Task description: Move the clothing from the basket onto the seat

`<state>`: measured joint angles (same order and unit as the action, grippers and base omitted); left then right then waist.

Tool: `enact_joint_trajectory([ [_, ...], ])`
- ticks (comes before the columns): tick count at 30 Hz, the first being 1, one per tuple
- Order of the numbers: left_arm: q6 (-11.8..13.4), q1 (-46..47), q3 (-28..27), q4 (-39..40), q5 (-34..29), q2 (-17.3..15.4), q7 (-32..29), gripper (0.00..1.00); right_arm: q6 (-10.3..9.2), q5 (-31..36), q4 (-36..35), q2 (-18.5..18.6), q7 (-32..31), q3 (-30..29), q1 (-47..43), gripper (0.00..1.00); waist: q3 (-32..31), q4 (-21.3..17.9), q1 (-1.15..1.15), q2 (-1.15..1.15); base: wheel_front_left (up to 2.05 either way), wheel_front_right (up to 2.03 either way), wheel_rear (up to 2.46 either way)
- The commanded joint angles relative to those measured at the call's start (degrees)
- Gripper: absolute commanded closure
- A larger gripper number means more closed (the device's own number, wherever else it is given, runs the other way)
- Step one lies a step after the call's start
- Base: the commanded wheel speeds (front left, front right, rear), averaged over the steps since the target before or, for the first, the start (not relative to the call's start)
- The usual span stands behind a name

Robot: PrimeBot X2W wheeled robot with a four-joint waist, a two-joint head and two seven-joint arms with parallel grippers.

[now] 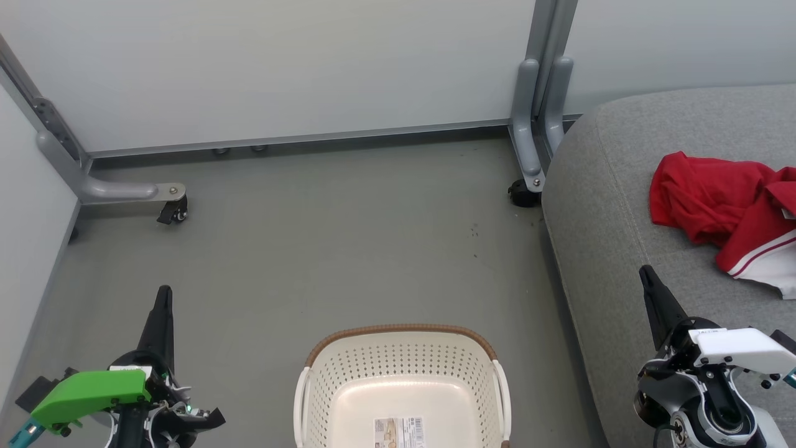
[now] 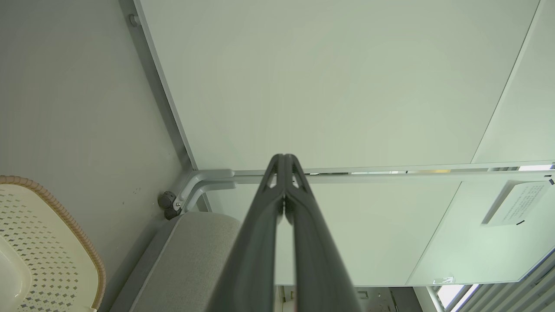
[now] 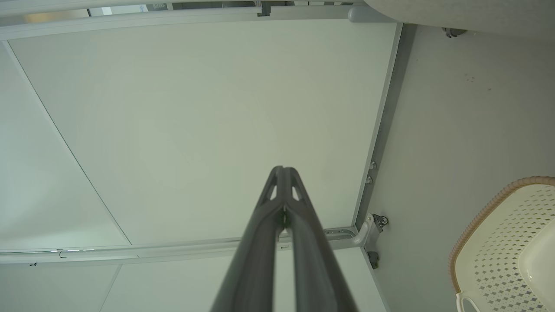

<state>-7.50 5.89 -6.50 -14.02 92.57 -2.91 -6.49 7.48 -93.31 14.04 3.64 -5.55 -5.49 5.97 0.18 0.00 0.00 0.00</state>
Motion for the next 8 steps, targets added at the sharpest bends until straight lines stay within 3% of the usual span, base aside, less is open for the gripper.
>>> enact_joint_trajectory([
  [1, -0.18, 0.69, -0.17, -0.08, -0.18, 0.01, -0.17, 1.00, 0.02, 0.25, 0.12, -0.08, -0.37, -0.20, 0.41, 1.00, 0.00, 0.00, 0.00, 0.00, 0.00, 0.00, 0.00],
  [8, -0.18, 0.69, -0.18, -0.08, -0.20, 0.02, -0.19, 1.00, 0.02, 0.30, 0.12, -0.11, -0.37, -0.28, 0.42, 1.00, 0.00, 0.00, 0.00, 0.00, 0.00, 0.00, 0.00],
])
